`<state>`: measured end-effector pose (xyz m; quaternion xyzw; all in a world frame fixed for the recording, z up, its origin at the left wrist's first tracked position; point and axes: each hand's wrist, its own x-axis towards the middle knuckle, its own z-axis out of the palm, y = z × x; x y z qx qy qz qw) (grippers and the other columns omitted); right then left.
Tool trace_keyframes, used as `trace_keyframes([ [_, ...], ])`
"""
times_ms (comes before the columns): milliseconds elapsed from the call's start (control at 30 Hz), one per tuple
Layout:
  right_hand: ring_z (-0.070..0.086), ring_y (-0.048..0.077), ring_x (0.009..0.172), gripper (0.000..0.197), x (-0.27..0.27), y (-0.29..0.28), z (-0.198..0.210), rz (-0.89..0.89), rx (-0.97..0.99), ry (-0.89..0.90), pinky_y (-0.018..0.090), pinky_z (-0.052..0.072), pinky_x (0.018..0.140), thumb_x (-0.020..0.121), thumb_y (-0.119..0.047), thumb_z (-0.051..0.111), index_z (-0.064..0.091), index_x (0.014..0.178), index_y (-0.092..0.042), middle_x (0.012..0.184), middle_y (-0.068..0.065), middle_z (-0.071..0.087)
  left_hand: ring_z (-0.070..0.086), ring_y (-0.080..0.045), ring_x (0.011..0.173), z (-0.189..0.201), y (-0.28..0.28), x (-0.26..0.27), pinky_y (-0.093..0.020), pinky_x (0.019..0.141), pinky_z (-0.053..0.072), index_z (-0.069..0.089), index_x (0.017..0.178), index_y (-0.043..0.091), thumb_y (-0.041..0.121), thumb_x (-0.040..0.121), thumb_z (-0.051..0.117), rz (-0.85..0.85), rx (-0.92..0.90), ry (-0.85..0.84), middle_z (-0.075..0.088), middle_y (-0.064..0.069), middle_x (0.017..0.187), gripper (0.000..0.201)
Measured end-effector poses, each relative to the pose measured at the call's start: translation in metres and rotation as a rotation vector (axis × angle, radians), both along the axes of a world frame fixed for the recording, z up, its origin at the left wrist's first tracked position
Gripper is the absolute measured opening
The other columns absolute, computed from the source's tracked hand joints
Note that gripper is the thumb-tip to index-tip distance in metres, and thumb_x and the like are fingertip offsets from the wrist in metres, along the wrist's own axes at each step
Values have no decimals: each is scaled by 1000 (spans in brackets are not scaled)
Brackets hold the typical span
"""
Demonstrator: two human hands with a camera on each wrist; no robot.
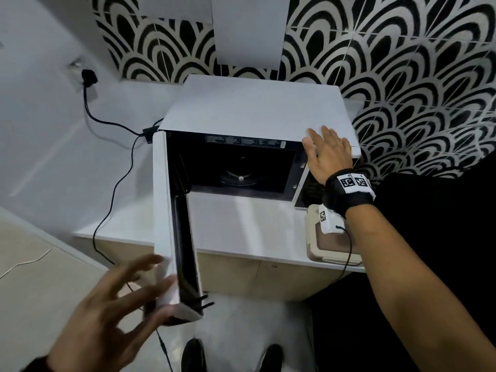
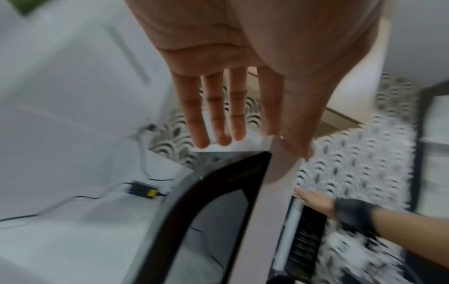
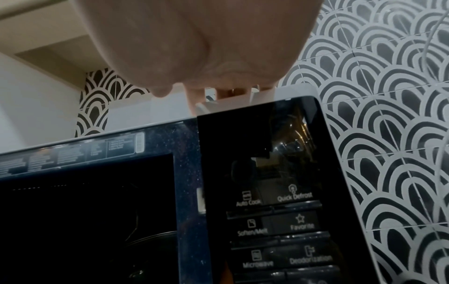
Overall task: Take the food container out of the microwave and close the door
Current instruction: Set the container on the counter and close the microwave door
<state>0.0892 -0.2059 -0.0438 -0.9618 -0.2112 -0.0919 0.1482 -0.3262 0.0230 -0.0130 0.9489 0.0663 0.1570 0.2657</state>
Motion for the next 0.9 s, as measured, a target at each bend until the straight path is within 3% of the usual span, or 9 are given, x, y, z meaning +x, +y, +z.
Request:
trace_keyframes([
  [100,20,29,153,62,-1,0,1,4,-6,18,50,9,122,104,-54,16,37,153,-23,163,15,28,49,-22,138,-17,-22,45,-38,110,43,70,123,18,41,84,69,-290,113,-64,54,-2,145,45],
  [167,19,29,153,65,-1,-1,1,9,-7,27,50,9,123,103,-56,16,36,154,-22,163,15,27,30,-19,150,-31,-33,76,-47,118,29,52,142,22,44,89,62,-370,184,18,39,2,157,59],
  [300,15,25,155,69,0,-4,3,19,1,76,47,6,125,102,-59,15,31,156,-18,166,11,22,7,-18,155,-42,-51,143,-55,122,14,16,156,33,49,86,52,-436,371,98,13,6,166,80],
  [500,10,18,156,66,2,-12,8,46,63,151,40,2,126,105,-54,15,28,157,-16,167,6,18,-7,-24,155,-29,-69,232,-54,119,-9,-6,157,30,50,84,54,-408,587,221,-10,4,167,97],
  [733,9,19,156,72,3,-16,0,82,5,77,42,2,126,102,-59,21,25,158,-15,168,7,17,-8,-28,154,-28,-71,300,-54,123,2,-15,155,28,53,82,55,-350,663,265,-15,4,166,105],
  [900,11,21,156,93,-1,-14,-3,80,-25,13,45,5,126,89,-78,20,26,157,-15,167,8,18,-7,-30,154,-37,-68,309,-56,123,3,-15,155,26,56,79,56,-345,699,224,-14,0,166,108],
])
